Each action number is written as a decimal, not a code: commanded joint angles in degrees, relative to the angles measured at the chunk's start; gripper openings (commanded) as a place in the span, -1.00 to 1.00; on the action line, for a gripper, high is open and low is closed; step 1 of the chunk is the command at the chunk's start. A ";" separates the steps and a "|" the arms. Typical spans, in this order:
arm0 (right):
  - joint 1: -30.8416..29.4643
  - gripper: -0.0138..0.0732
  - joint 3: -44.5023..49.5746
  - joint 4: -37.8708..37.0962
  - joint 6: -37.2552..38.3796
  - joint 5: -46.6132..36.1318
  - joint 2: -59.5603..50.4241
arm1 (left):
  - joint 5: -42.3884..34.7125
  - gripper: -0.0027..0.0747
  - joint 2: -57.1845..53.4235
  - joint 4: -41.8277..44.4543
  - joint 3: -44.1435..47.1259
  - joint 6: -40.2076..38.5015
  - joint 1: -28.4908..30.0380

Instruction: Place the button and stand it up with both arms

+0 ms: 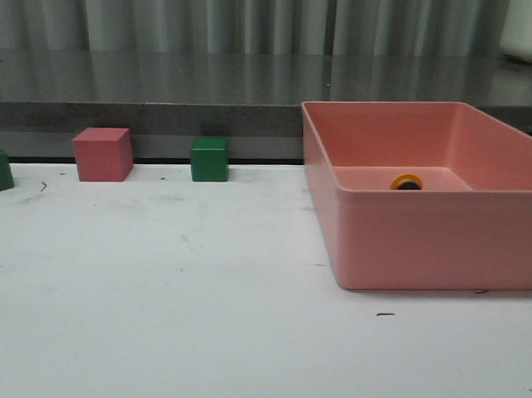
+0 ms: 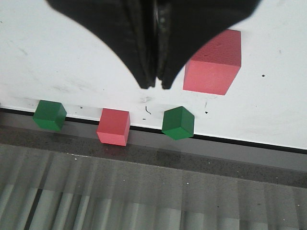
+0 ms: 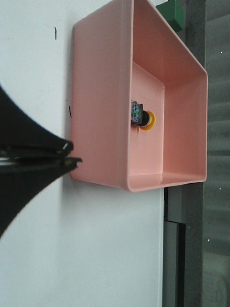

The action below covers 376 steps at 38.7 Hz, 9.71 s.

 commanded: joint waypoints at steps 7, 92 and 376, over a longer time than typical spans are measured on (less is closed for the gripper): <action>-0.22 -0.84 -0.31 0.04 -0.40 -4.05 -0.99 | -4.94 -0.98 -1.47 -0.46 0.62 -0.51 0.11; -0.22 -0.24 -36.23 4.52 -0.40 3.55 33.02 | -5.09 -0.48 27.50 7.46 -29.90 -0.51 0.11; 6.15 -0.85 -56.04 -8.03 9.00 36.58 48.17 | -4.82 0.67 27.50 7.46 -29.56 -0.51 0.11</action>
